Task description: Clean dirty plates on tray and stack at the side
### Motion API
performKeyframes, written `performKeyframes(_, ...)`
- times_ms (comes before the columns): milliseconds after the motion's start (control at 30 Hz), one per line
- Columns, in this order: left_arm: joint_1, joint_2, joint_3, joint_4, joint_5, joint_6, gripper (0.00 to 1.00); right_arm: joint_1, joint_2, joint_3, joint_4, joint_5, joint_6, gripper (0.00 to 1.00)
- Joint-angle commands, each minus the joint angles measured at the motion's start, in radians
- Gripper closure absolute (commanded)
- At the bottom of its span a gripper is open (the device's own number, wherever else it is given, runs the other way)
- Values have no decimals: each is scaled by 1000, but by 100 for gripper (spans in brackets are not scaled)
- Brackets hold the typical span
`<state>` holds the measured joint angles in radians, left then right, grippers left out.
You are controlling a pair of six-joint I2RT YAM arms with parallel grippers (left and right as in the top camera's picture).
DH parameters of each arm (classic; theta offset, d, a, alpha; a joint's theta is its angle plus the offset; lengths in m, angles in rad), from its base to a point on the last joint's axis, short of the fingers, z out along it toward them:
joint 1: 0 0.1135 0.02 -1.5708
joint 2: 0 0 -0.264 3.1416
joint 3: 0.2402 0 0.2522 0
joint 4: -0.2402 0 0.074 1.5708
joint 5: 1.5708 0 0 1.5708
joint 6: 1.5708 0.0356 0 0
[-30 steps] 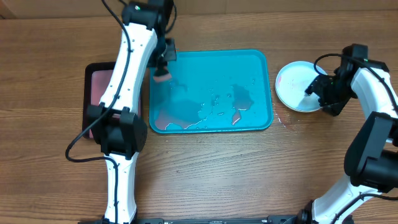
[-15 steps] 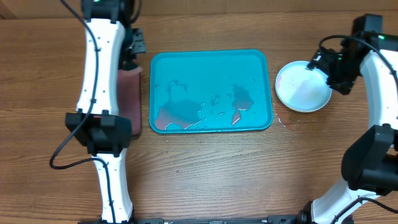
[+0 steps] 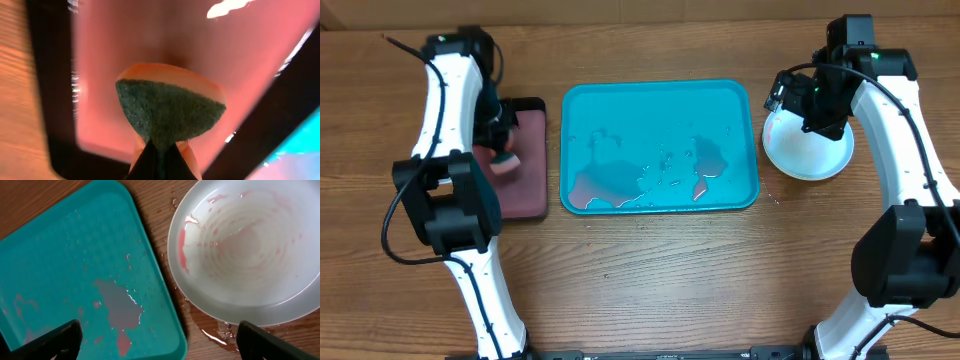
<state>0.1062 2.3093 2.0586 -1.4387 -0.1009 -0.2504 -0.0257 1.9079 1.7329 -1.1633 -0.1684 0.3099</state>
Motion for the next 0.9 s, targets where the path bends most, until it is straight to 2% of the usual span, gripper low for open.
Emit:
performKeyframes(0,-9,-40,-80,54,16,38,96,2,-26,18,-2,3,-8,0)
performKeyframes(133,-6,-40,-132,104,4,37,96,2,-26,18,-5,3,-8,0)
performKeyframes(167,-6,-40,-135,105,-3,37,86,3,-26,18,-6,3,-8,0)
performKeyframes(233,-6,-40,-134,105,-14,37,48,2,-26,18,-6,3,-8,0)
performKeyframes(400,-6,-41,-93,72,-13,24,31,3,-26,18,-6,2,-8,0)
performKeyframes(667,-9,-67,188,-136,-13,0,22,3,-27,23,-21,2,-31,0)
performKeyframes(833,-22,-171,312,-212,-6,-1,21,5,-47,63,-60,3,-55,0)
performKeyframes(867,-24,-230,323,-214,2,0,12,7,-66,85,-81,3,-61,0)
